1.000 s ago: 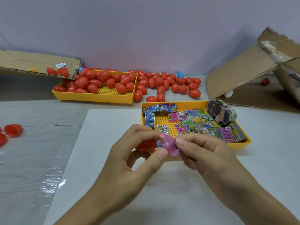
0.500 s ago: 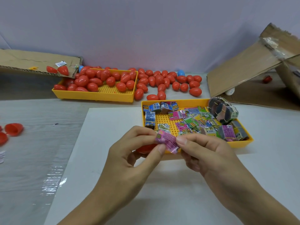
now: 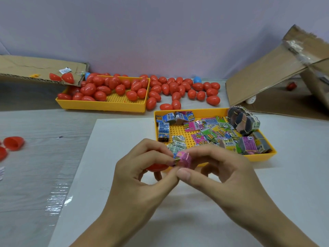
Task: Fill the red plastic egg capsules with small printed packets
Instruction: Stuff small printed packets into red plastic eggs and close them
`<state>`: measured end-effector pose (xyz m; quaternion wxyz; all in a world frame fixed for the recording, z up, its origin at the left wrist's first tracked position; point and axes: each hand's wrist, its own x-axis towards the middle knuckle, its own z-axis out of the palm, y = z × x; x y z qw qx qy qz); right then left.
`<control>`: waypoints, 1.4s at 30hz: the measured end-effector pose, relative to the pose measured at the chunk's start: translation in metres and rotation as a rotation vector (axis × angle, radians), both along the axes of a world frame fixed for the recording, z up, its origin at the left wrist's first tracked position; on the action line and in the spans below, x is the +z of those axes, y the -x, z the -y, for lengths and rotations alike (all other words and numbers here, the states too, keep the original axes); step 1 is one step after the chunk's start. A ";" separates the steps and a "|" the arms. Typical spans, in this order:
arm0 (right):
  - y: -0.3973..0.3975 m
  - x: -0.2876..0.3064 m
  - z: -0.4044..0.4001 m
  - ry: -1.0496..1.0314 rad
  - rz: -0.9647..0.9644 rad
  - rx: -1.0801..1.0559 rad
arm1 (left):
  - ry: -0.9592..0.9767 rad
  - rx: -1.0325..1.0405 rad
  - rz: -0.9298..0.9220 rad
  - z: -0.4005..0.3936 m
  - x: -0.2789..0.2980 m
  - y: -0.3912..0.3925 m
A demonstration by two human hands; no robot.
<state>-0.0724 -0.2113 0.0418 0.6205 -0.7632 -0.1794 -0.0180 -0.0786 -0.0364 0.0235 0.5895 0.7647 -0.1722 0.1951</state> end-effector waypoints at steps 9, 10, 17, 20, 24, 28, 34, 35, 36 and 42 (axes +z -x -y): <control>-0.001 0.001 0.001 -0.085 0.004 -0.064 | 0.108 -0.042 -0.075 0.004 0.006 0.003; 0.000 0.000 0.000 -0.066 0.009 -0.085 | 0.097 -0.027 -0.063 0.004 0.006 0.003; 0.004 -0.002 -0.003 0.077 0.149 -0.074 | -0.090 0.138 0.077 0.005 0.004 0.005; 0.003 -0.002 -0.002 0.021 0.088 -0.007 | -0.176 0.168 0.139 0.005 0.003 0.006; 0.002 0.001 0.000 -0.013 -0.008 0.078 | -0.280 0.222 0.228 0.003 0.004 0.006; 0.002 0.006 -0.002 -0.047 -0.124 0.162 | -0.346 0.270 0.312 0.001 0.002 0.007; -0.001 0.009 0.000 -0.166 -0.238 0.164 | -0.394 0.242 0.361 0.003 0.001 0.009; -0.002 0.009 0.001 -0.169 -0.256 0.161 | -0.386 0.244 0.349 0.002 0.001 0.008; -0.002 0.008 0.002 -0.184 -0.274 0.162 | -0.376 0.247 0.340 0.001 0.002 0.007; -0.004 0.009 0.005 -0.253 -0.329 0.187 | -0.387 0.224 0.347 0.001 0.004 0.007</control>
